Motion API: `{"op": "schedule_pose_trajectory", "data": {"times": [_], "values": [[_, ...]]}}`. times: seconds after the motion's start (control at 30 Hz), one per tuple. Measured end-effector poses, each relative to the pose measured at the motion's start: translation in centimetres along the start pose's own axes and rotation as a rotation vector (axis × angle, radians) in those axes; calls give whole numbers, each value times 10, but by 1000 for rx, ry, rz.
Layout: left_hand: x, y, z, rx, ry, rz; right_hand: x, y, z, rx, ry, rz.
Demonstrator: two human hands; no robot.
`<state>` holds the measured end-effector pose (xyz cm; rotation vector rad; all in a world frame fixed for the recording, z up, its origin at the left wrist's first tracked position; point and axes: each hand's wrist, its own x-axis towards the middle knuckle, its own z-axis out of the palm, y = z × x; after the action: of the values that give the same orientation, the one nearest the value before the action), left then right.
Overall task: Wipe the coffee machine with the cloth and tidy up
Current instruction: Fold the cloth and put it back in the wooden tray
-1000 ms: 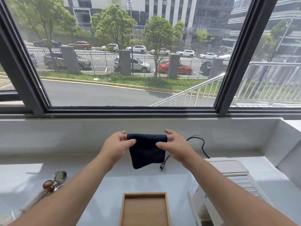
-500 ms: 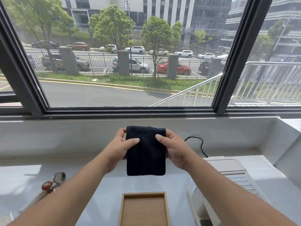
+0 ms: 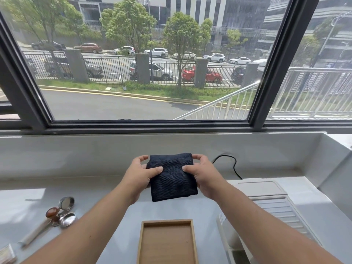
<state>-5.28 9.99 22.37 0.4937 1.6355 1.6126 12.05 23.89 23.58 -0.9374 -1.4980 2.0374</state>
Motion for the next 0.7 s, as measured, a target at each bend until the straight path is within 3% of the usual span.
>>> {"op": "schedule_pose_trajectory", "data": {"times": [0.7], "values": [[-12,-116,-20,168,-3,-114,5,121,-22,-224,54,210]]}}
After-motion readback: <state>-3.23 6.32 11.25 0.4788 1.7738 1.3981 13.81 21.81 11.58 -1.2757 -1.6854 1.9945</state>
